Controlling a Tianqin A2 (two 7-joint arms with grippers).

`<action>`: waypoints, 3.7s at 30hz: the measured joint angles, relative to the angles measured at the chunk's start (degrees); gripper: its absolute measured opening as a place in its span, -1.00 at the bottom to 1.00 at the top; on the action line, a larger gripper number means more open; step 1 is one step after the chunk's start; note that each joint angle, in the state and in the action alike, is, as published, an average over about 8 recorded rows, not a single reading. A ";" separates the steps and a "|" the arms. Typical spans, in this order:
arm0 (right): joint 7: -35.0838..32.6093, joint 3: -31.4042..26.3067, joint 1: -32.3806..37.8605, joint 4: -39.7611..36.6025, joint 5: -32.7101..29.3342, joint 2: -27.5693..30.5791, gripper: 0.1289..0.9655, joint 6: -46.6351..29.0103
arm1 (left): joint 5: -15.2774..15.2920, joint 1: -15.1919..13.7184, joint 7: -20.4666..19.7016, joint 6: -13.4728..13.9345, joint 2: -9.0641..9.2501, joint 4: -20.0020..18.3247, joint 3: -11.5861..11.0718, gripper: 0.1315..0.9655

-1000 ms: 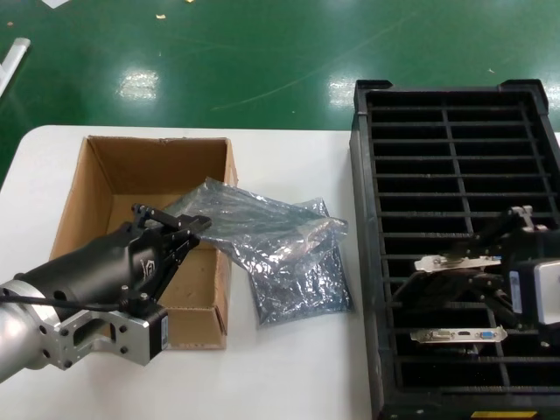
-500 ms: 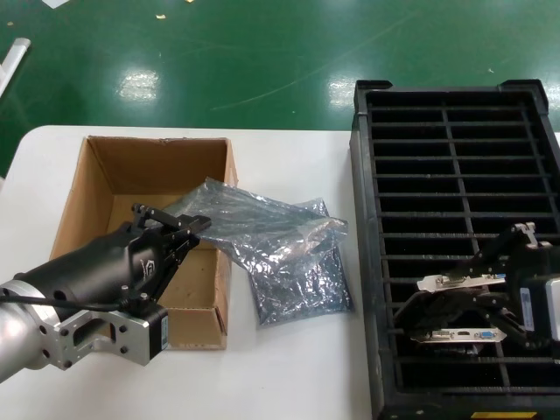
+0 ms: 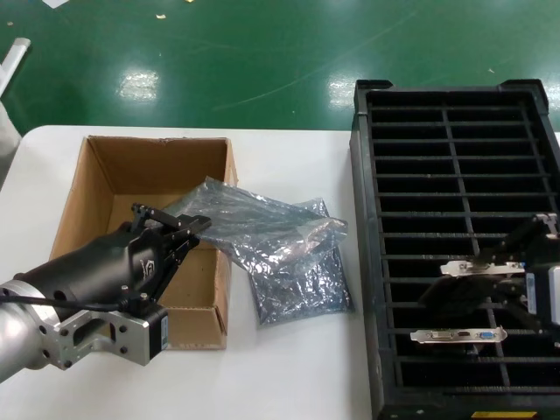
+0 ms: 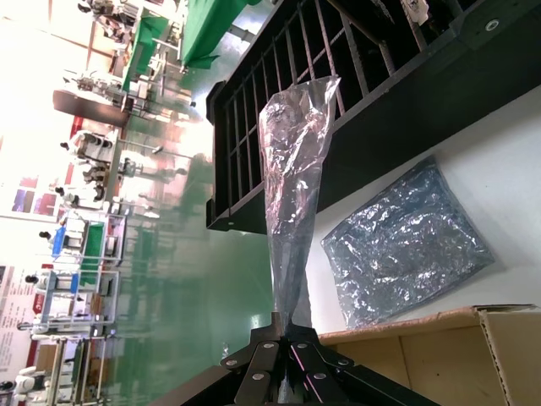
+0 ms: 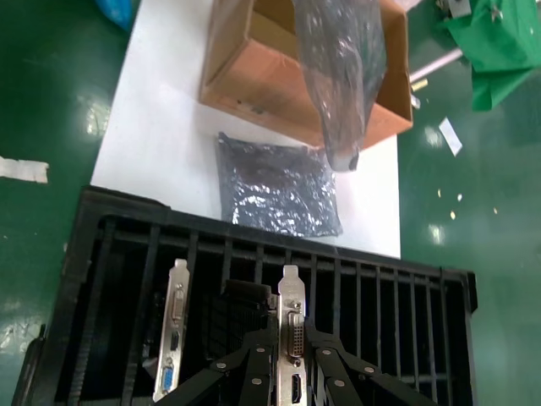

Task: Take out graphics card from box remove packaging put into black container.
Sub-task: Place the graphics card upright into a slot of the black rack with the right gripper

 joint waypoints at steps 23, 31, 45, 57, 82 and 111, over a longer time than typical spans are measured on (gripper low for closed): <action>3.63 -1.47 -1.88 0.00 -7.07 -2.99 -0.87 0.52 | 0.00 0.00 0.00 0.00 0.00 0.00 0.00 -0.98; 2.57 -1.31 -2.50 0.00 -5.47 -2.45 -0.88 0.35 | 0.00 0.00 0.00 0.00 0.00 0.00 0.00 -0.98; 0.27 -0.61 -2.35 0.00 -0.69 -0.74 -0.88 -0.63 | 0.00 0.00 0.00 0.00 0.00 0.00 0.00 -0.98; 0.49 -0.43 -0.54 0.00 1.54 -0.68 -0.88 -2.25 | 0.00 0.00 0.00 0.00 0.00 0.00 0.00 -0.98; 3.98 -1.76 -1.79 0.00 -6.54 -3.73 -0.88 -0.23 | 0.00 0.00 0.00 0.00 0.00 0.00 0.00 -0.98; 2.98 -5.07 -5.11 -2.05 -16.01 -8.39 -0.88 2.98 | 0.00 0.00 0.00 0.00 0.00 0.00 0.00 -0.98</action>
